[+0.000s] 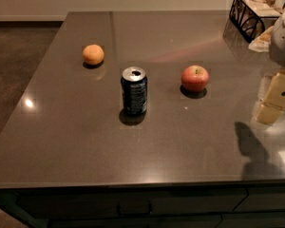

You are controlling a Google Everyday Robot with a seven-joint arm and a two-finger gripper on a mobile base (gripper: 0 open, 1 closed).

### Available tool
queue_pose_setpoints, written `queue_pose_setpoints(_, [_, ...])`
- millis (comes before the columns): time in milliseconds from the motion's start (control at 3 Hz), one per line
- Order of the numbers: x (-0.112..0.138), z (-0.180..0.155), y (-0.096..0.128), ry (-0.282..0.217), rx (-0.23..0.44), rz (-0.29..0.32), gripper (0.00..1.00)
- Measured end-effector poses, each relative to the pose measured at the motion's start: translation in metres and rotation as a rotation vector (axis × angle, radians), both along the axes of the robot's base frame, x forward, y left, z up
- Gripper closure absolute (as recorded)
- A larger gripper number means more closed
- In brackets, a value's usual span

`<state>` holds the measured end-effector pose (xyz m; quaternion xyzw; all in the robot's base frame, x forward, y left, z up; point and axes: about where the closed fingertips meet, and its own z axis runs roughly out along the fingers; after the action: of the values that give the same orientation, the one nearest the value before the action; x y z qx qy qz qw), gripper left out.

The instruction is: Pick pepsi can

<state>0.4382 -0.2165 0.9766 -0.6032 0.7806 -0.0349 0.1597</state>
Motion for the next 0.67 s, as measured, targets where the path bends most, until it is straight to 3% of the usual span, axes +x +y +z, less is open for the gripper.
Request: queue_pose_setpoints(667, [0.004, 0.002, 0.012, 0.016, 0.035, 0.024, 0.0])
